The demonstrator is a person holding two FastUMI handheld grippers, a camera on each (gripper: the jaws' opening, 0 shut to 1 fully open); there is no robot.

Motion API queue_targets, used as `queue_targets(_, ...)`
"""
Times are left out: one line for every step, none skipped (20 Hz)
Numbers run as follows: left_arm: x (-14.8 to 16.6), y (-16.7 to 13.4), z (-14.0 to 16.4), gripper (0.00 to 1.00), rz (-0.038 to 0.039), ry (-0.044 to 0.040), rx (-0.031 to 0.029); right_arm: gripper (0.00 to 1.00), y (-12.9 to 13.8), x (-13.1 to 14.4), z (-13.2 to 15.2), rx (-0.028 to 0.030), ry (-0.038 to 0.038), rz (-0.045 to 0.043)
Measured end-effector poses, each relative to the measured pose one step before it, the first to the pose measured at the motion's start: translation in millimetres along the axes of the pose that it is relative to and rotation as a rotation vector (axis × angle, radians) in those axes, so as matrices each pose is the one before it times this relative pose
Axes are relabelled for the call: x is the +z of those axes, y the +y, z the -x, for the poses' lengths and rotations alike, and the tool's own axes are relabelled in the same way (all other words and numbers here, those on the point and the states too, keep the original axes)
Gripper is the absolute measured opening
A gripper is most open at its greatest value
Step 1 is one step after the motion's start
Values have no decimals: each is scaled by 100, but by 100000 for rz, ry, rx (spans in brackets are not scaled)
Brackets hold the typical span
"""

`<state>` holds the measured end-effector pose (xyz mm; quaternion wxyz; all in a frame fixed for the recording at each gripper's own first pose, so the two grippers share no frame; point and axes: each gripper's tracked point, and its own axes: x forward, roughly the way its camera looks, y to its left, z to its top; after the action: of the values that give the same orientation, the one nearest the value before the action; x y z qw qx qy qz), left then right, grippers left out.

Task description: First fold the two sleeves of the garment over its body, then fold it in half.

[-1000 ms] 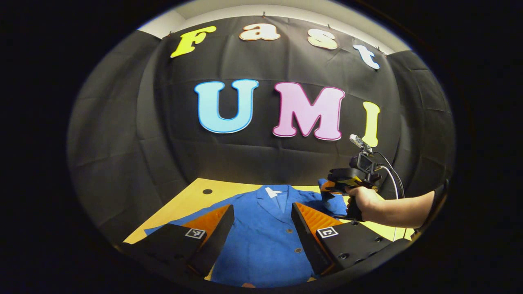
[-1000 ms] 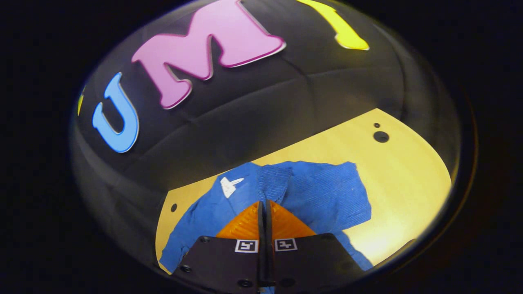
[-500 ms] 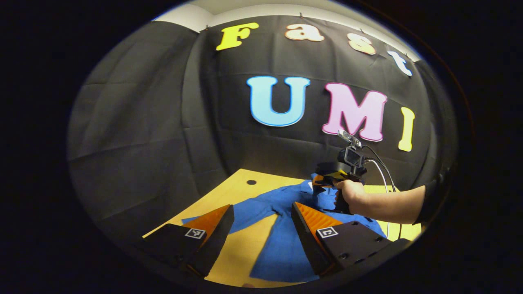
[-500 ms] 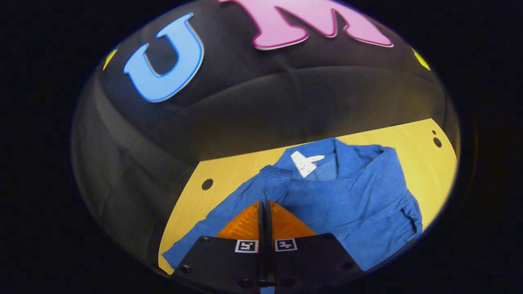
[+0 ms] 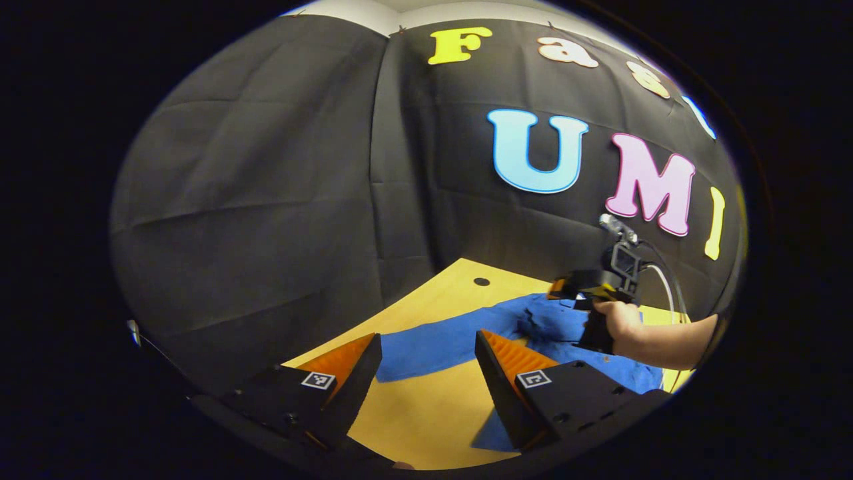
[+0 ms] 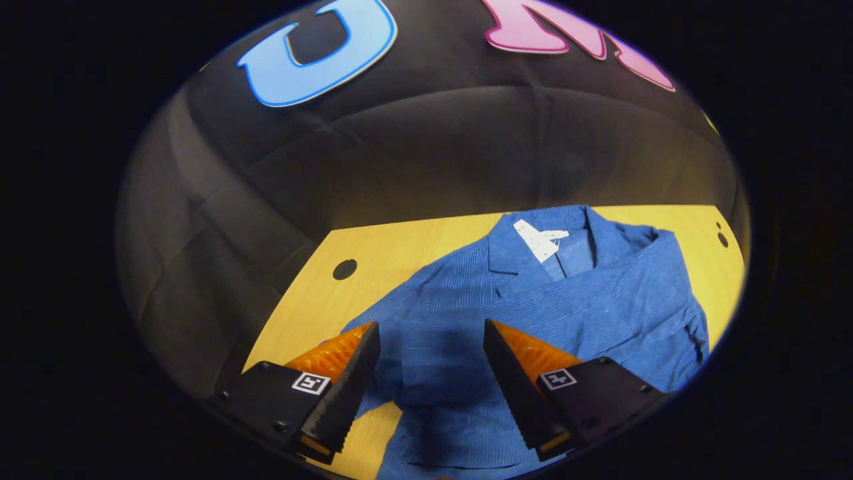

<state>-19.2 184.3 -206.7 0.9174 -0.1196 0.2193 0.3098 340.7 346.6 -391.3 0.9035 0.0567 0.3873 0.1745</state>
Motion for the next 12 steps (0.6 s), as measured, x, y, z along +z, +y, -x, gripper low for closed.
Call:
queue_targets(-295, 543, -1080, 81, 466, 681, 881, 98, 99, 740, 577, 867, -3717, 2407)
queue_targets(-517, 498, -951, 80, 938, 2042, 637, 98, -158, 531, 880, 33, -3106, 2876)
queue_targets(-822, 347, -1047, 81, 1192, 2350, 226, 98, -125, 679, 952, 13, -3051, 2727)
queue_targets(-858, 330, -1212, 82, 1224, 3717, 473, 98, 147, 727, 1013, 1369, -4169, 1780)
queue_targets(-1099, 435, -1307, 81, 1361, 4556, 1745, 98, 194, 781, 994, 1323, -4035, 1392)
queue_targets(-710, 336, -1422, 82, 1021, 2642, 1733, 98, 128, 405, 1111, 1522, -3246, 1448)
queue_targets(-679, 252, -1630, 83, 794, 3386, 1754, 98, 194, 695, 1170, 1415, -3387, 871)
queue_targets(-496, 382, -1300, 84, 854, 2581, 2495, 98, 120, 533, 1231, 1608, -3391, 541)
queue_targets(-358, 127, -1050, 84, 916, 2120, 2908, 98, 108, 537, 1163, 1402, -3013, 406)
queue_targets(-42, 64, -992, 84, 1816, 580, 2370, 97, 4, 351, 1062, 1290, -2450, -345)
queue_targets(-319, -384, -674, 84, 1791, 2595, -240, 97, 35, 213, 1120, 1630, -1496, -1201)
queue_targets(-669, 68, -740, 84, 2236, 3453, 698, 97, -6, 29, 1389, 1165, -649, -2448)
